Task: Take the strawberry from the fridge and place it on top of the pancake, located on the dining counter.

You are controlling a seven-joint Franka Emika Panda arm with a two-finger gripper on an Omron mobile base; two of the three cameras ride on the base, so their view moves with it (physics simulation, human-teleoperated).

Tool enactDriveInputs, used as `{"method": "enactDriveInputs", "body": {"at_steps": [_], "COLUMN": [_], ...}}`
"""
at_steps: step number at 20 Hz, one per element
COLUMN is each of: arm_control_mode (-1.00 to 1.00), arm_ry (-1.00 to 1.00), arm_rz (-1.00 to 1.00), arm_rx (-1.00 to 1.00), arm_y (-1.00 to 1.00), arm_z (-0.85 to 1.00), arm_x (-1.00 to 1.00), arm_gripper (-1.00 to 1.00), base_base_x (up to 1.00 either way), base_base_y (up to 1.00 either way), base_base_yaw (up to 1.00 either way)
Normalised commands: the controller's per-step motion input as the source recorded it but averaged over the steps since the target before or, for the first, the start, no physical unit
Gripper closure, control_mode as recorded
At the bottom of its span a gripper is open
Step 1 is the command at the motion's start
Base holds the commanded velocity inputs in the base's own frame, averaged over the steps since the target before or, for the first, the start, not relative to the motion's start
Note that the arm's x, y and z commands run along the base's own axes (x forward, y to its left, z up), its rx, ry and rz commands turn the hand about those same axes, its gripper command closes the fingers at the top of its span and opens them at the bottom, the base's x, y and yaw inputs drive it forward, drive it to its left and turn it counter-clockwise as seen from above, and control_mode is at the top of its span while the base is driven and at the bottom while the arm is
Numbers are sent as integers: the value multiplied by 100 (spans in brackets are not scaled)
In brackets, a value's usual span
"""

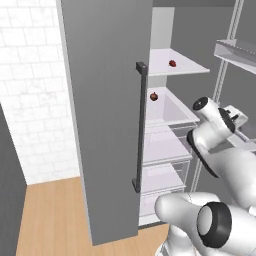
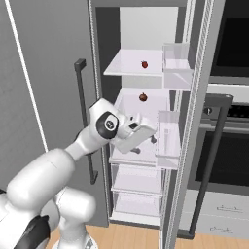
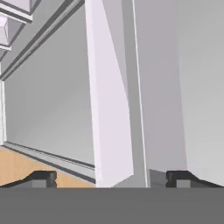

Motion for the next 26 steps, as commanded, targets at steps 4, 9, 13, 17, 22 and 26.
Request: {"method": "enactDriveInputs", "body": {"at_steps": [4, 9, 13, 17, 22, 26], "arm_control_mode": [-100, -100, -100, -100, -100, -100], "arm_ry": [0, 0, 2, -1, -5, -3], "arm_rz": [0, 0, 0, 0, -5, -6], "arm_rx": [3, 34, 58, 52, 39, 28], "arm_y": [55, 36, 44, 88, 93, 84], "arm_z": [27, 2, 2, 24, 38, 42], "arm_x": [-33, -7, -1, -21, -49, -86], "arm_gripper": [-100, -100, -100, -100, -100, -100], "base_base_x": [0, 0, 0, 0, 0, 0], "base_base_y": [0, 0, 0, 0, 0, 0], "base_base_yaw": [0, 0, 0, 0, 0, 0]}}
